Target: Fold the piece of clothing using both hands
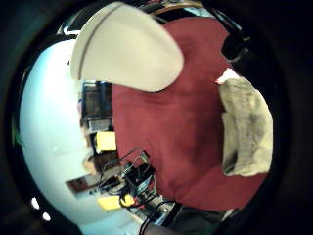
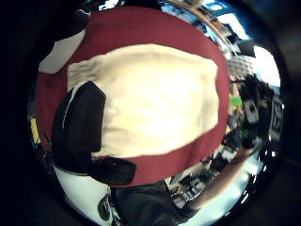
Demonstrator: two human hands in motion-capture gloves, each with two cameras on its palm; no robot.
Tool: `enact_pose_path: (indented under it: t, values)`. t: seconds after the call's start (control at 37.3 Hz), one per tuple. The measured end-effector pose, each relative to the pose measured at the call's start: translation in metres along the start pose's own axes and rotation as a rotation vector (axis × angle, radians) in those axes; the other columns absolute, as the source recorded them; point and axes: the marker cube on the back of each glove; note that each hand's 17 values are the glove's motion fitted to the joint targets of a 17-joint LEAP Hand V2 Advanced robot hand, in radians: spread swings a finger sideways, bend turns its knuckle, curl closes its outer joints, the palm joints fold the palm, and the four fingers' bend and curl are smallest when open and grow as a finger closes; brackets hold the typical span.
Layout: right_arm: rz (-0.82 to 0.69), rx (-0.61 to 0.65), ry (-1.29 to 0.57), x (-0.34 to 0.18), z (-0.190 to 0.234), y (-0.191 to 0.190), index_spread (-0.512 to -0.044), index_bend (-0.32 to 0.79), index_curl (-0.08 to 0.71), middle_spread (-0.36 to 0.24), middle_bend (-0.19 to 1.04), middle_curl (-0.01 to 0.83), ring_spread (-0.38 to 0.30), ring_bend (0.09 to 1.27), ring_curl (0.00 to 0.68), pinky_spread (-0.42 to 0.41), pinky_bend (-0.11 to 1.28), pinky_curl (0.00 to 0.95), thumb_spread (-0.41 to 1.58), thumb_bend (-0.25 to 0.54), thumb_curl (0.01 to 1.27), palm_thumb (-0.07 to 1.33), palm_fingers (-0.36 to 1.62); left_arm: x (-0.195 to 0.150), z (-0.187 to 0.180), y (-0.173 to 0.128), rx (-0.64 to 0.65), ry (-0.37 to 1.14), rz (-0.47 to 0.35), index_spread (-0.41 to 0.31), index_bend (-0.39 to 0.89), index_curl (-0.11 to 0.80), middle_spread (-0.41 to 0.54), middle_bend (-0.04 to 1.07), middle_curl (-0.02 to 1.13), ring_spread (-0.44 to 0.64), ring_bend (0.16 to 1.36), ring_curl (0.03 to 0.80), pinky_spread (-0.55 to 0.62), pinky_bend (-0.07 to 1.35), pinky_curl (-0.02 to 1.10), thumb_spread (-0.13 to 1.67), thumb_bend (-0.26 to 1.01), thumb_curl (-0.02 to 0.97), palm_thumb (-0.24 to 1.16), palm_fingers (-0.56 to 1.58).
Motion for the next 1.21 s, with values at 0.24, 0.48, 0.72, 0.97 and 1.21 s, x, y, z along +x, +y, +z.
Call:
enact_pose_path:
  t: [0.24, 0.48, 0.72, 0.97, 1.21]
  values:
    - [0.162, -0.38, -0.003, 0.019, 0.054, 0.05, -0.276, 0.07, 0.276, -0.122, 0.21, 0.467, -0.157, 0.5, 0.437, -0.051, 0.55, 0.386, 1.16, -0.062, 0.46, 0.62, 0.8, 0.004, 0.062, 0.032, -0.267, -0.038, -0.057, -0.122, 0.21, 0.343, -0.051, 0.15, 0.34, -0.05, 0.51, 0.4, -0.03, 0.41, 0.38, 1.35, -0.02, 0.307, 0.34, 0.47]
    - [0.219, -0.467, -0.023, 0.011, 0.102, 0.067, -0.239, 0.04, 0.227, -0.073, 0.18, 0.448, -0.115, 0.53, 0.442, 0.005, 0.58, 0.393, 1.23, -0.032, 0.38, 0.52, 0.68, 0.005, 0.099, 0.028, -0.24, -0.025, -0.068, -0.11, 0.18, 0.368, 0.003, 0.1, 0.3, 0.05, 0.49, 0.387, 0.08, 0.41, 0.37, 1.43, -0.01, 0.265, 0.31, 0.33]
    - [0.306, -0.248, -0.049, 0.004, 0.11, 0.057, -0.194, -0.02, 0.144, -0.064, 0.26, 0.461, -0.136, 0.61, 0.441, -0.082, 0.67, 0.396, 1.24, -0.014, 0.35, 0.51, 0.81, 0.002, 0.099, 0.026, -0.27, -0.005, -0.056, -0.096, 0.17, 0.372, 0.029, 0.12, 0.26, 0.07, 0.51, 0.371, 0.06, 0.46, 0.38, 1.44, 0.0, 0.253, 0.31, 0.32]
    - [0.32, -0.165, -0.104, -0.002, 0.109, 0.056, -0.18, 0.12, 0.176, -0.097, 0.28, 0.479, -0.187, 0.66, 0.463, -0.201, 0.67, 0.415, 1.19, 0.056, 0.39, 0.73, 1.1, -0.001, 0.095, 0.025, -0.32, 0.145, -0.012, -0.102, 0.17, 0.375, 0.03, 0.12, 0.24, 0.07, 0.53, 0.368, 0.03, 0.49, 0.38, 1.43, 0.0, 0.254, 0.33, 0.33]
    - [0.247, -0.212, -0.108, -0.015, 0.067, 0.05, -0.211, 0.2, 0.278, -0.144, 0.36, 0.514, -0.219, 0.68, 0.486, -0.254, 0.66, 0.437, 1.07, 0.113, 0.43, 0.97, 1.35, -0.032, 0.072, 0.024, -0.351, 0.234, -0.075, -0.103, 0.16, 0.375, 0.023, 0.13, 0.23, 0.06, 0.52, 0.361, 0.0, 0.54, 0.39, 1.42, -0.01, 0.238, 0.29, 0.36]
